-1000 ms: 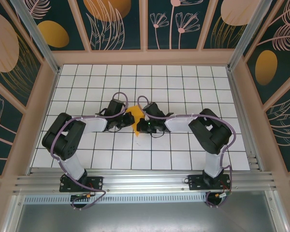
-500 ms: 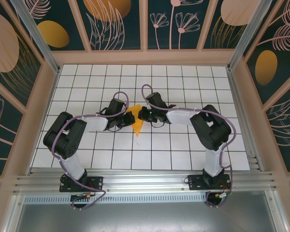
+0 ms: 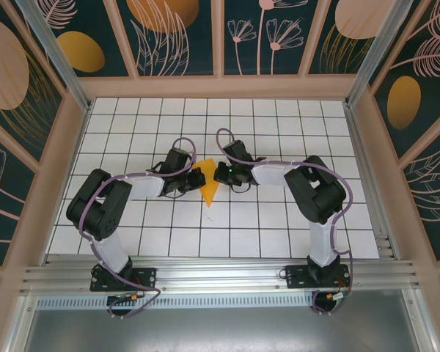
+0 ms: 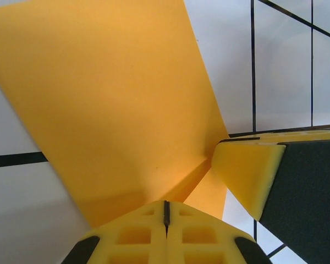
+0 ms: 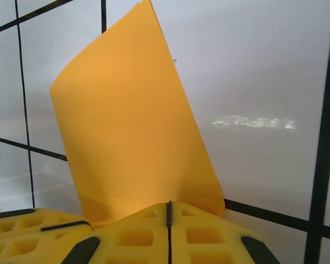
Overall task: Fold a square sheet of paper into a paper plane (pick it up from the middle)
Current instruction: Third fold the triangle at the center of the table.
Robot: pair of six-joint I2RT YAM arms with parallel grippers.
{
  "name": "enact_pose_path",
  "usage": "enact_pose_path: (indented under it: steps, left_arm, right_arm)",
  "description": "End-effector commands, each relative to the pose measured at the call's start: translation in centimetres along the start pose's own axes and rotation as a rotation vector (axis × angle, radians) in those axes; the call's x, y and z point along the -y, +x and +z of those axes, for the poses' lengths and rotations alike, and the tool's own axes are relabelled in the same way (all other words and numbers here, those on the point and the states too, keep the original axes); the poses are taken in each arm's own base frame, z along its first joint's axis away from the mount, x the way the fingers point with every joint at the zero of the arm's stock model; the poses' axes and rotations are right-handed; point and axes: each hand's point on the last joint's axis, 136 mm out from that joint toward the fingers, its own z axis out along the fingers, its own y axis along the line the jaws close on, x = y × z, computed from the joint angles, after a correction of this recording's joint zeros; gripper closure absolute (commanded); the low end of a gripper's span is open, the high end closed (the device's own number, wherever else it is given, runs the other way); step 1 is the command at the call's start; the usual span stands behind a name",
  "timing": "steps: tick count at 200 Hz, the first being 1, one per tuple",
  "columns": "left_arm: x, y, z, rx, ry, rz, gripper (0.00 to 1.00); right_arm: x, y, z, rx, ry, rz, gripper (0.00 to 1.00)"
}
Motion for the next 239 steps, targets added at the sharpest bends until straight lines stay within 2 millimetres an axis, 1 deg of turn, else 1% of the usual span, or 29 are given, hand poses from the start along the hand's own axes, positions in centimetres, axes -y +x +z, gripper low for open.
enact_pose_path:
  steps: [1, 18, 32, 63, 79, 91, 131, 159, 176, 199, 239]
  left_arm:
    - [-0.3, -0.1, 0.4, -0.008, -0.019, 0.018, 0.94]
    - [-0.4, -0.1, 0.5, -0.008, -0.024, 0.019, 0.94]
    - [-0.4, -0.1, 0.6, -0.008, -0.024, 0.02, 0.94]
    - [-0.3, -0.2, 0.7, -0.008, -0.023, 0.02, 0.94]
    - [-0.2, -0.3, 0.6, -0.007, -0.021, 0.023, 0.94]
    - [-0.1, -0.4, 0.5, -0.004, -0.019, 0.025, 0.94]
    - [0.1, -0.6, 0.5, 0.001, -0.018, 0.028, 0.94]
    - [0.2, -0.8, 0.4, 0.003, -0.017, 0.03, 0.94]
    - [0.2, -0.8, 0.4, 0.004, -0.017, 0.03, 0.94]
    - [0.4, -1.0, 0.2, 0.011, -0.015, 0.03, 0.94]
    - [1.2, -2.0, -1.1, 0.06, -0.01, 0.035, 0.92]
  right_arm:
    - [0.1, -0.8, 0.0, 0.018, 0.022, -0.007, 0.93]
    - [-0.1, -0.8, -0.1, 0.016, 0.007, -0.007, 0.93]
    - [-1.0, -0.9, -0.5, 0.018, -0.036, -0.017, 0.93]
    - [-3.2, -1.0, -2.7, 0.041, -0.119, -0.057, 0.91]
    - [-3.6, -0.4, -3.6, 0.031, -0.143, -0.063, 0.9]
    - [-3.7, 0.7, -3.8, 0.008, -0.15, -0.064, 0.9]
    - [-3.7, 4.7, -3.2, -0.074, -0.155, -0.065, 0.9]
    - [-3.4, 6.4, -2.6, -0.106, -0.155, -0.054, 0.9]
    - [-3.3, 6.6, -2.1, -0.115, -0.155, -0.049, 0.9]
    - [-3.2, 6.5, -1.5, -0.111, -0.15, -0.044, 0.9]
    - [-3.2, 6.2, -0.7, -0.11, -0.149, -0.037, 0.9]
